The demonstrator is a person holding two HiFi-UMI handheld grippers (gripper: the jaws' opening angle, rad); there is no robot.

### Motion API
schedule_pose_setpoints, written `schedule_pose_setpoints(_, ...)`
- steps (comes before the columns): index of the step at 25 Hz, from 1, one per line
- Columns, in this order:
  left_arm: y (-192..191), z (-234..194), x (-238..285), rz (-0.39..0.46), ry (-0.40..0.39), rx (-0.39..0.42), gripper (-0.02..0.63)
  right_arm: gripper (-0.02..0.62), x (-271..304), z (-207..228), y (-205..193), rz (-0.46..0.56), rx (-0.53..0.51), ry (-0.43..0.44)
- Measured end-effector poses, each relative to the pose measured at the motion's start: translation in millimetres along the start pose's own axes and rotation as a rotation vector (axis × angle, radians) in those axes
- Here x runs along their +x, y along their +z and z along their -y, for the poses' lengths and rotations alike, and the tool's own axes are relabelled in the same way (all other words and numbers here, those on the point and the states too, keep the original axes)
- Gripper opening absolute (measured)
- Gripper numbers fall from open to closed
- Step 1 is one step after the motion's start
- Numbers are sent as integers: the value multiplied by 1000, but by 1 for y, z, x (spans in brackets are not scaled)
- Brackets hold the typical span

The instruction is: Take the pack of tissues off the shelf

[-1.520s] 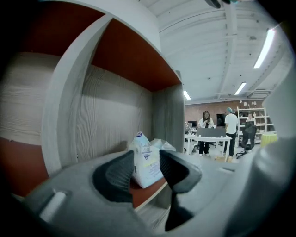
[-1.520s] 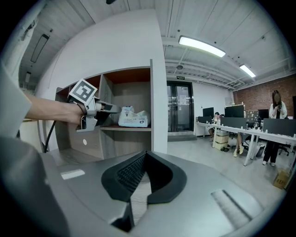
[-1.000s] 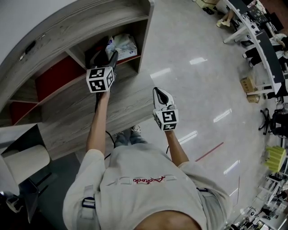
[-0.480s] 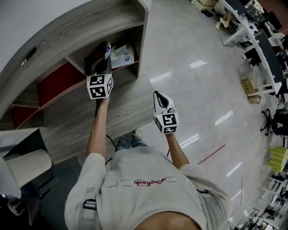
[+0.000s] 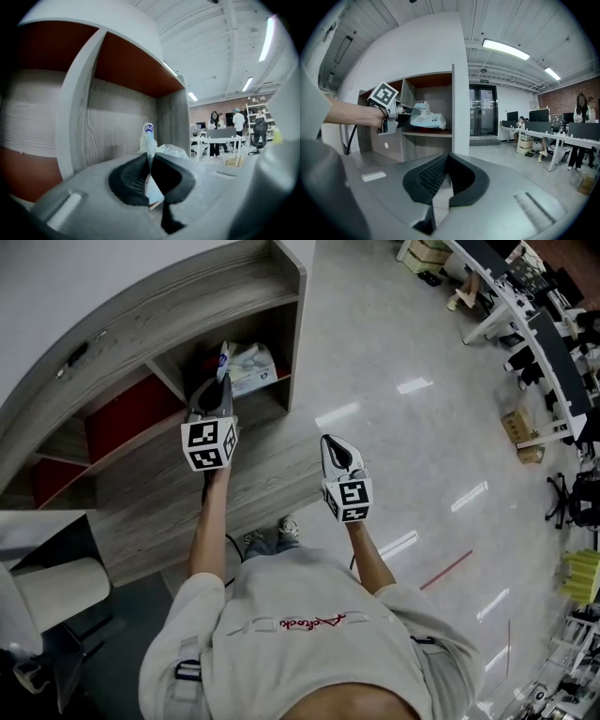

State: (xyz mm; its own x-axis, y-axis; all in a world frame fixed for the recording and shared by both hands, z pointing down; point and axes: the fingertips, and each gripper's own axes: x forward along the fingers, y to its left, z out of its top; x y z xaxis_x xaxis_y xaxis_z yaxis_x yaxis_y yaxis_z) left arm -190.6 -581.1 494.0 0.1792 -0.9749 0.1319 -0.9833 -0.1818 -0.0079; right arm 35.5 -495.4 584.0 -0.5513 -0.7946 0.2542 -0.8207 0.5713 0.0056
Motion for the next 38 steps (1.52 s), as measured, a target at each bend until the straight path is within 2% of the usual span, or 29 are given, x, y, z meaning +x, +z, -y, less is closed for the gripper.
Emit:
schedule_pose_setpoints(6,14,9,-32,47,2,-6,0,6,-2,-3,14,28,-7,6)
schedule_pose_setpoints(18,3,27,-90,68,-13,-33,0,6,-13,4,40,110,-18,5)
schedule_pose_setpoints(29,-11,48,-118,50,-27,-41,0,6,-28,5,48,144,-25,8)
schedule_pose_setpoints(38,-11,53,-130,76,-69,-36,0,6,-43,-12,50,160,-30,-19)
